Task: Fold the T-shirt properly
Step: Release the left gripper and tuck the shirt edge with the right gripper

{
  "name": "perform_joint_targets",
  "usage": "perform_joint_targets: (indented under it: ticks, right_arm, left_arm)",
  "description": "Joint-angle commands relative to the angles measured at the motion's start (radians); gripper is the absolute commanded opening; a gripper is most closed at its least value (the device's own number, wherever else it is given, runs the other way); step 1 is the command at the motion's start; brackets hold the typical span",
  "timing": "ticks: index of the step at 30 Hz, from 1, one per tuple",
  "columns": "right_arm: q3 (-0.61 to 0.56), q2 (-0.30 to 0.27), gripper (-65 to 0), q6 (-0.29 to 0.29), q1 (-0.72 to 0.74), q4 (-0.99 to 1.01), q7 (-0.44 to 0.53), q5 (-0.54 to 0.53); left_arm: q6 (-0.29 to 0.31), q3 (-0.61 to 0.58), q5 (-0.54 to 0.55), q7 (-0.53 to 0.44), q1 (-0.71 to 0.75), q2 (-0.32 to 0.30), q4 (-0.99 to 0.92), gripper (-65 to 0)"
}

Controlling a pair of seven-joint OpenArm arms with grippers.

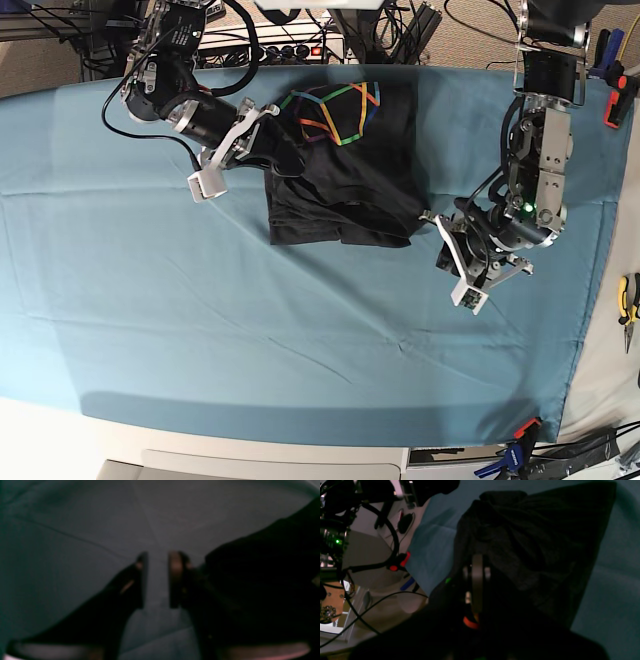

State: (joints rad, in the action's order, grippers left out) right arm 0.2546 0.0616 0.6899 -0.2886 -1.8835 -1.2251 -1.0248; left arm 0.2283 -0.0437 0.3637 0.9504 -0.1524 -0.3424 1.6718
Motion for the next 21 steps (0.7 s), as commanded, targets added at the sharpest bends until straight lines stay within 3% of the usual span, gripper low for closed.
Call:
perform_joint_targets:
  ticks: [1, 7, 13, 17, 21]
  right_arm:
    - [0.0, 0.0, -65.0, 0.008, 0.007, -0.019, 0.035, -0.033]
    - [-0.028, 0.036, -65.0, 0.008, 0.024, -0.019, 0.036, -0.085]
    - [-0.18, 0.05, -65.0, 0.008, 0.026, -0.019, 0.056, -0.08]
    - [-0.224, 0.078, -65.0, 0.008, 0.023, -0.018, 0.06, 0.042]
    - [-0.216, 0.073, -65.0, -0.011, 0.023, -0.018, 0.096, 0.233]
  left_arm:
    - [0.002, 0.008, 0.006, -0.008, -0.022, -0.01, 0.018, -46.2]
    - [0.001, 0.008, 0.006, -0.005, -0.015, -0.01, 0.018, -46.2]
    - [0.002, 0.008, -0.014, -0.008, 0.011, -0.01, 0.017, -46.2]
    - [0.001, 0.008, -0.032, -0.008, 0.031, -0.01, 0.016, -46.2]
    - [0.001, 0.008, -0.031, -0.008, 0.054, -0.01, 0.016, -46.2]
